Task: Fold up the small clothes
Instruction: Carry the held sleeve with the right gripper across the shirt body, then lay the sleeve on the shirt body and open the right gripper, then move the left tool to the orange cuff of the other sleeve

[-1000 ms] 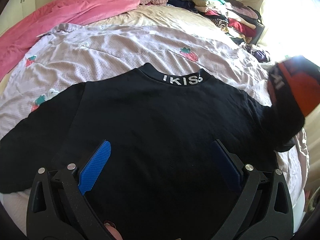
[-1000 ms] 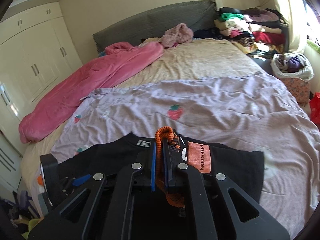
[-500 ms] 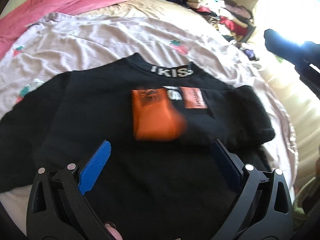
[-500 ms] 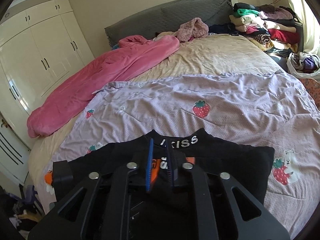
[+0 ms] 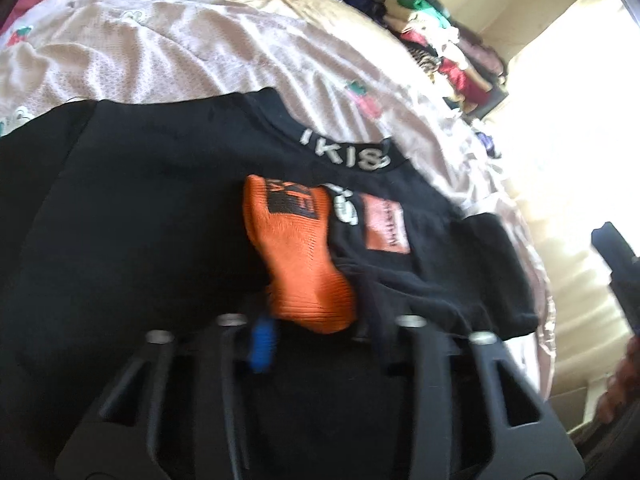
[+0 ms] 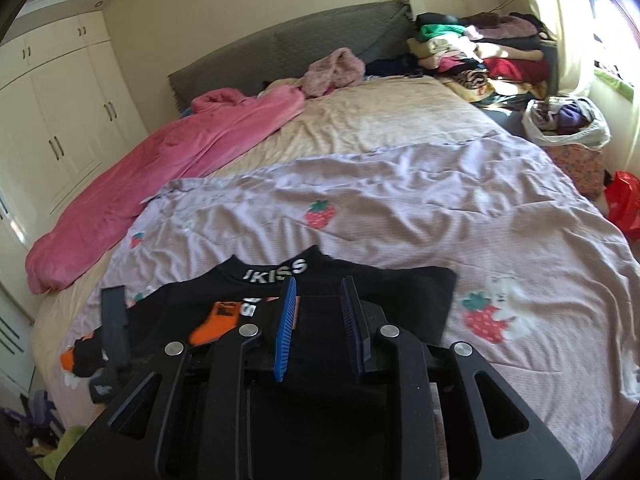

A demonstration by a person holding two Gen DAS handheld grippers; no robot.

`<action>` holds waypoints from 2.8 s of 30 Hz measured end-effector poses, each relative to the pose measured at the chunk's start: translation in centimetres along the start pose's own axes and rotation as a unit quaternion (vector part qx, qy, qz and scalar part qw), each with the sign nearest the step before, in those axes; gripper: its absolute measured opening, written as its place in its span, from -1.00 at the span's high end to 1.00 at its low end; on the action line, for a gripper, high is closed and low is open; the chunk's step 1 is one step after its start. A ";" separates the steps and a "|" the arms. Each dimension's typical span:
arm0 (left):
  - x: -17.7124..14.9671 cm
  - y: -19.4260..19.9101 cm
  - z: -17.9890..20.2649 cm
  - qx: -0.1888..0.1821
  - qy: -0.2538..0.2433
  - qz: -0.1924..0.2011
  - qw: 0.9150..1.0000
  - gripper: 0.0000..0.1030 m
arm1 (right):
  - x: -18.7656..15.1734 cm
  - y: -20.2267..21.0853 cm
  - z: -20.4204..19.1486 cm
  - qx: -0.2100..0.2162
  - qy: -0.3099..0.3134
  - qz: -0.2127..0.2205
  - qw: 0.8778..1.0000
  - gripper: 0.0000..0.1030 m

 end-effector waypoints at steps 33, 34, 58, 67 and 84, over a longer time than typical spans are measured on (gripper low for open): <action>0.3 6.0 -2.4 0.177 -0.130 0.015 0.975 0.49 | -8.2 -8.3 -2.1 -0.046 0.080 -0.120 0.988 0.23; -0.1 5.0 -2.7 0.187 -0.134 -0.003 0.973 0.43 | -8.6 -8.6 -2.1 -0.048 0.081 -0.124 0.988 0.21; -1.5 13.2 -4.2 0.208 -0.112 0.067 0.969 -0.51 | -9.6 -5.9 -5.1 -0.017 0.067 -0.081 0.994 -0.56; -2.6 18.3 -6.5 0.244 -0.083 0.117 0.959 -0.61 | -8.8 -3.9 -8.1 0.005 0.076 -0.052 0.996 -0.77; -4.8 25.1 -12.8 0.295 -0.012 0.154 0.943 -0.61 | -9.6 -2.4 -16.0 0.056 0.129 -0.043 0.989 -0.80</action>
Point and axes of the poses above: each gripper's, at about its wrist camera, not at the fingertips, and y roughly against the way its jaws point, z to its right, x to its top, the point moved 3 cm from there along -y, roughly the way its jaws point, and after that the axes turned 3 degrees about -y, right-handed, at the moved point
